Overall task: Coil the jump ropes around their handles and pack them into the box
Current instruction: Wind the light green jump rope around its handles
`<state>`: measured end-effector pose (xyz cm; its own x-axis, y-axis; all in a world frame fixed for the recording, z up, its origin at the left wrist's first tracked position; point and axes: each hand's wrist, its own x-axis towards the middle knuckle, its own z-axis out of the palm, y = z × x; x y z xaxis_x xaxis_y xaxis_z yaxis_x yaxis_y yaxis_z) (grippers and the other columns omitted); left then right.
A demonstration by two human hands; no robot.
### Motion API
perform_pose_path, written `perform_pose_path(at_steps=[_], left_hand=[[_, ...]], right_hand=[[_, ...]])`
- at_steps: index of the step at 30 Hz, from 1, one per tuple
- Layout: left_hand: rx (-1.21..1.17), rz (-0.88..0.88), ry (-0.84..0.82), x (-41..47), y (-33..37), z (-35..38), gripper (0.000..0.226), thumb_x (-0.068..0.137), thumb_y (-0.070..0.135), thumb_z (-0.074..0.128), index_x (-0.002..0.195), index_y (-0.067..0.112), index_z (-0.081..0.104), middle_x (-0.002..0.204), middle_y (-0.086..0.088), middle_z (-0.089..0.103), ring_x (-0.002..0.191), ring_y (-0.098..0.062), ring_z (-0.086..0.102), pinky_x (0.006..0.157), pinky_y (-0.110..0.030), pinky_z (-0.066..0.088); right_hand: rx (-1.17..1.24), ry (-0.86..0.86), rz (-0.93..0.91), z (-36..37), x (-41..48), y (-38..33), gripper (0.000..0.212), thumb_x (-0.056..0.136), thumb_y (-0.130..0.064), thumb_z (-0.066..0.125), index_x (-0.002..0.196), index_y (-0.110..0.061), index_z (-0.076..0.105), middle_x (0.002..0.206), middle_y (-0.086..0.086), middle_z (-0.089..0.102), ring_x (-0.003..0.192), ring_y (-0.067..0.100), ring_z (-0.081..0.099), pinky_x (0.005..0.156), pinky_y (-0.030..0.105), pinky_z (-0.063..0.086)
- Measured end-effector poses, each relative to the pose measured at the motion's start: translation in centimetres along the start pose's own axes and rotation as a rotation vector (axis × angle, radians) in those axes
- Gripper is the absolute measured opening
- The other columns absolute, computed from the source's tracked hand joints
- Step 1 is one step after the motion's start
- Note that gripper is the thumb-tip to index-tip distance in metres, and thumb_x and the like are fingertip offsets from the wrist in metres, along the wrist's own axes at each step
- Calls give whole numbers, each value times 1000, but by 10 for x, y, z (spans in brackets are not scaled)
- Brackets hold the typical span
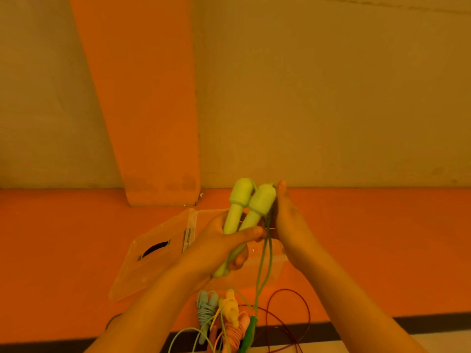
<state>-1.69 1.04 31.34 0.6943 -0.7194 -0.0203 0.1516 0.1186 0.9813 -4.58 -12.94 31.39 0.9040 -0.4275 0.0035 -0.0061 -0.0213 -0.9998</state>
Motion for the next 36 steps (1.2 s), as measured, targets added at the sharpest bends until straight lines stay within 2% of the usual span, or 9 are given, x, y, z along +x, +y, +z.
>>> perform_pose_path(at_steps=[4,9,15,19,26,28,32,34,36], left_hand=[[-86,95,230,12,3,-7,22,80,6,68,101,4,60,59,-8,49,36,-9,37,37,-17,28],[-103,125,317,16,5,-16,28,84,2,66,108,0,53,65,-7,57,39,-11,42,37,-19,32],[-43,79,302,17,-5,-11,11,85,6,68,89,7,57,65,-11,53,41,-11,43,39,-21,33],[-7,89,273,16,-11,-4,8,86,8,67,84,9,59,58,-10,48,38,-13,40,39,-21,31],[-8,197,400,19,-11,-11,10,87,1,65,88,4,55,47,-6,46,33,-12,35,37,-21,28],[-71,195,429,21,-8,-15,11,87,-1,63,93,3,55,46,-1,45,34,-10,36,36,-20,28],[-186,162,477,22,-4,-29,17,89,2,60,105,0,55,76,-14,51,37,-7,38,37,-19,31],[-176,157,501,21,-4,-36,13,90,1,60,102,4,55,68,-10,50,37,-6,38,38,-19,31],[-127,134,550,21,-8,-42,13,90,1,60,100,6,53,55,-1,46,37,-6,39,38,-19,32]], right_hand=[[-88,-175,24,6,-3,11,50,99,-54,20,96,-31,65,57,1,59,47,15,55,55,27,47],[-201,-192,-133,13,-10,17,33,103,-24,35,86,-18,63,49,-2,48,39,10,41,40,20,34],[-192,-202,-196,7,-15,13,44,102,-20,39,64,-28,60,51,-5,45,42,9,37,43,21,30],[-236,-293,-163,6,-15,19,36,104,-20,34,75,-11,54,54,3,44,44,8,35,44,20,28],[-289,-378,-163,3,-18,13,16,96,-6,49,89,-18,56,62,0,54,51,5,50,52,15,40],[-418,-402,-132,0,-18,23,13,93,-11,57,95,-23,54,68,0,60,60,6,57,62,23,48],[-884,-518,52,-8,-14,51,12,97,-19,50,103,-16,60,88,-4,62,88,13,61,85,35,49],[-1046,-535,128,-13,-12,62,20,100,-19,43,107,-12,61,101,0,60,97,19,59,84,32,46],[-1028,-449,140,-16,-12,65,19,101,-16,39,100,-15,58,95,0,57,85,16,57,73,27,46]])
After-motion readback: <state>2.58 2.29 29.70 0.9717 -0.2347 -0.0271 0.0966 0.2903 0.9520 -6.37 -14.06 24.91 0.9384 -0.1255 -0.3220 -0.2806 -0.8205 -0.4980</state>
